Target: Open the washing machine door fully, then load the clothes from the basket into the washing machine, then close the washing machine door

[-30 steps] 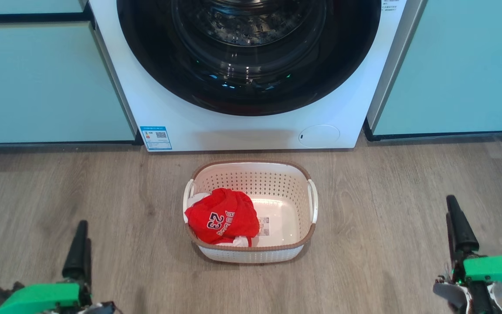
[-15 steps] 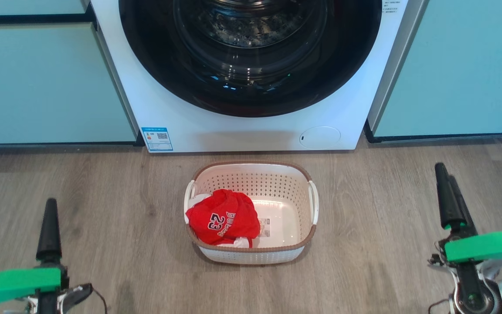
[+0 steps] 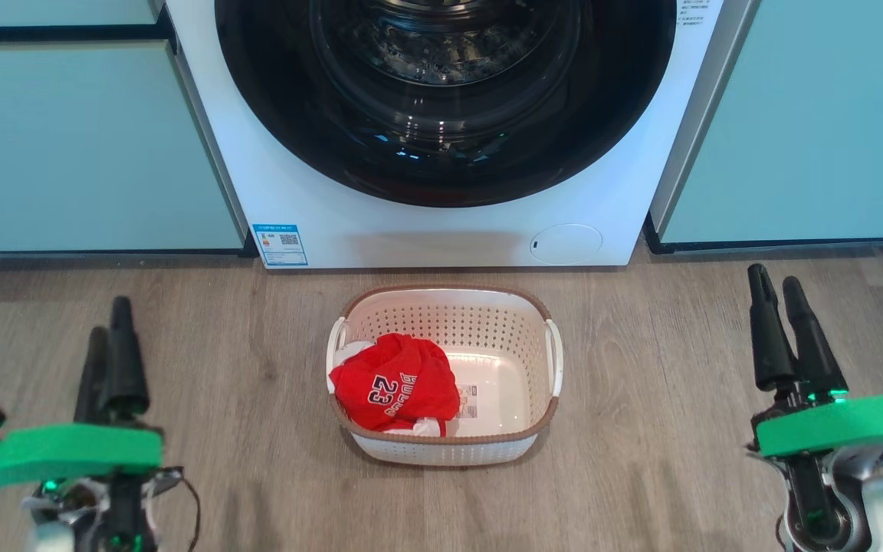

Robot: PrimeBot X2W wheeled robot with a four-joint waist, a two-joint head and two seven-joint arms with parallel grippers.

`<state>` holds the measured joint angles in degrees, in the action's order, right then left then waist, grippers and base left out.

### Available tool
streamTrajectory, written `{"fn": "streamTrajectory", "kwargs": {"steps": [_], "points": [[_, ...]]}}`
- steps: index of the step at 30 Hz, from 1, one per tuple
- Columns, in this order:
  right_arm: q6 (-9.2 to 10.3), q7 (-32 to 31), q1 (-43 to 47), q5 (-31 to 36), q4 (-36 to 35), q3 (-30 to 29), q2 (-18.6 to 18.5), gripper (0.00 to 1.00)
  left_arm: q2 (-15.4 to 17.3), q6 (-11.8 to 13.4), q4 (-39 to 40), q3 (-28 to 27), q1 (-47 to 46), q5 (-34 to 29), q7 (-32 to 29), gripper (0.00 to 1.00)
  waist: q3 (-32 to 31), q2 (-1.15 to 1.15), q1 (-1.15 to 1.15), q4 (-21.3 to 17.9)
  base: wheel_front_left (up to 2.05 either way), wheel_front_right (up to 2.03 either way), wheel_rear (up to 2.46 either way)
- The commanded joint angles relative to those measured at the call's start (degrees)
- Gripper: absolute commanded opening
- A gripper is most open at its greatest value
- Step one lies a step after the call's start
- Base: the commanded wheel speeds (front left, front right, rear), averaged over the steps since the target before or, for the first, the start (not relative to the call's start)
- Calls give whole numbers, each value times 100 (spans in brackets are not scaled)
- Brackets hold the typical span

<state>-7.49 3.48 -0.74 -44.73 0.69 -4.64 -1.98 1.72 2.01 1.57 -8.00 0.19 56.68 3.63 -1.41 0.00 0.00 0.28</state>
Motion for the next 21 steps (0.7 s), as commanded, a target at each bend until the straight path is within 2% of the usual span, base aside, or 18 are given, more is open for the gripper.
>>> {"fn": "streamTrajectory", "kwargs": {"steps": [1,12,16,21], "points": [[-1,80,-328,222,-306,80,-54,100,63,110,362,35,-153,-327,72,100,0,0,0,-5,0,0,0],[-1,266,-254,1019,-212,92,-60,100,123,691,684,1040,-52,-1979,257,100,-21,0,0,-79,0,0,0],[-1,334,-223,1267,-55,82,-62,100,327,1117,655,1465,-38,-2422,324,100,-45,0,0,-107,0,0,0],[0,418,-199,1476,118,149,-65,100,677,1806,581,2097,-78,-2869,408,100,-75,0,0,-136,0,0,0]]}}
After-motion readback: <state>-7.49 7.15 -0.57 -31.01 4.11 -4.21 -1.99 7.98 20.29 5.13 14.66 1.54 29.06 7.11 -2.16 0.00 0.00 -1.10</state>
